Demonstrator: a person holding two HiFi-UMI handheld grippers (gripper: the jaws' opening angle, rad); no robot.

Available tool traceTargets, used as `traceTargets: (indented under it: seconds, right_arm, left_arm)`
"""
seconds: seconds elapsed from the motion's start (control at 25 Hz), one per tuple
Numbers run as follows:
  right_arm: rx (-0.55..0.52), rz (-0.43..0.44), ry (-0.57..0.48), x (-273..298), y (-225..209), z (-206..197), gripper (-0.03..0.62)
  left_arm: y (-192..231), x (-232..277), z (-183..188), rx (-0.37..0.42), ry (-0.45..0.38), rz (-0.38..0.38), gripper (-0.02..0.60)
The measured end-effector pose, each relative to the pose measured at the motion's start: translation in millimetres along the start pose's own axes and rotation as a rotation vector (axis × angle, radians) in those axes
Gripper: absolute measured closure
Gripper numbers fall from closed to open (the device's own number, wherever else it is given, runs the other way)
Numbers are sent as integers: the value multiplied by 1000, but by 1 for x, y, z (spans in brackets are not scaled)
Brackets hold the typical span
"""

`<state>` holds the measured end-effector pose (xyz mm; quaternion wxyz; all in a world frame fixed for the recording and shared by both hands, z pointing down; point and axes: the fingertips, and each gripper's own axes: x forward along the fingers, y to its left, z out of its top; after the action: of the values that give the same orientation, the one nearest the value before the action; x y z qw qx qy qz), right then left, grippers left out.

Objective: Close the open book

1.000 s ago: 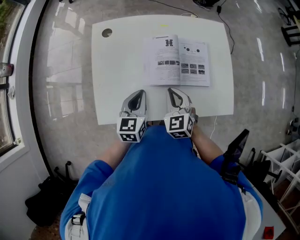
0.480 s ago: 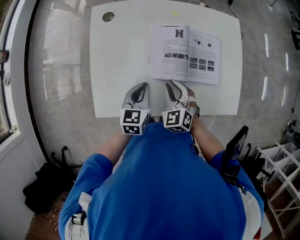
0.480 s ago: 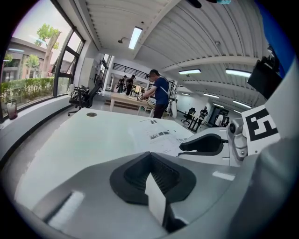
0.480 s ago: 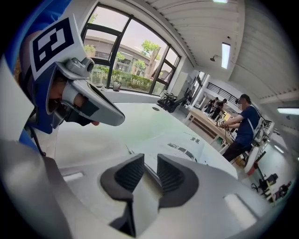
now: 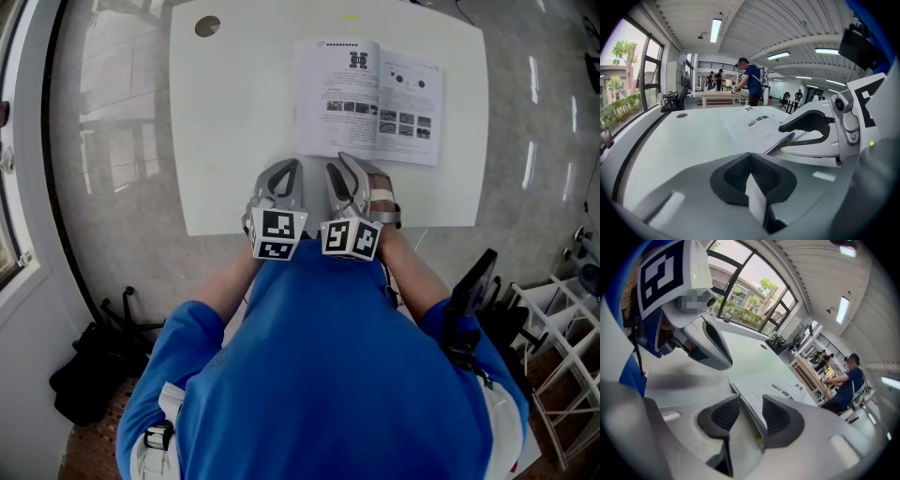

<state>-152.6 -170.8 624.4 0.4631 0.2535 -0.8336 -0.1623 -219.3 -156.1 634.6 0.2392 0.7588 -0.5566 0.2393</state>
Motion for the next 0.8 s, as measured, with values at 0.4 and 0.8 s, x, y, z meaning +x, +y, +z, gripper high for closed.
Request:
traceTargets:
  seconds: [0.4,0.8]
  right_arm:
    - [-309,-66,48,24,8,-9,415]
    - [-353,-86,7,42,13,5,414]
  left_arm:
    - [2,13,-5,30,29,-5,572]
    - [11,14,-8,-6,32,2,573]
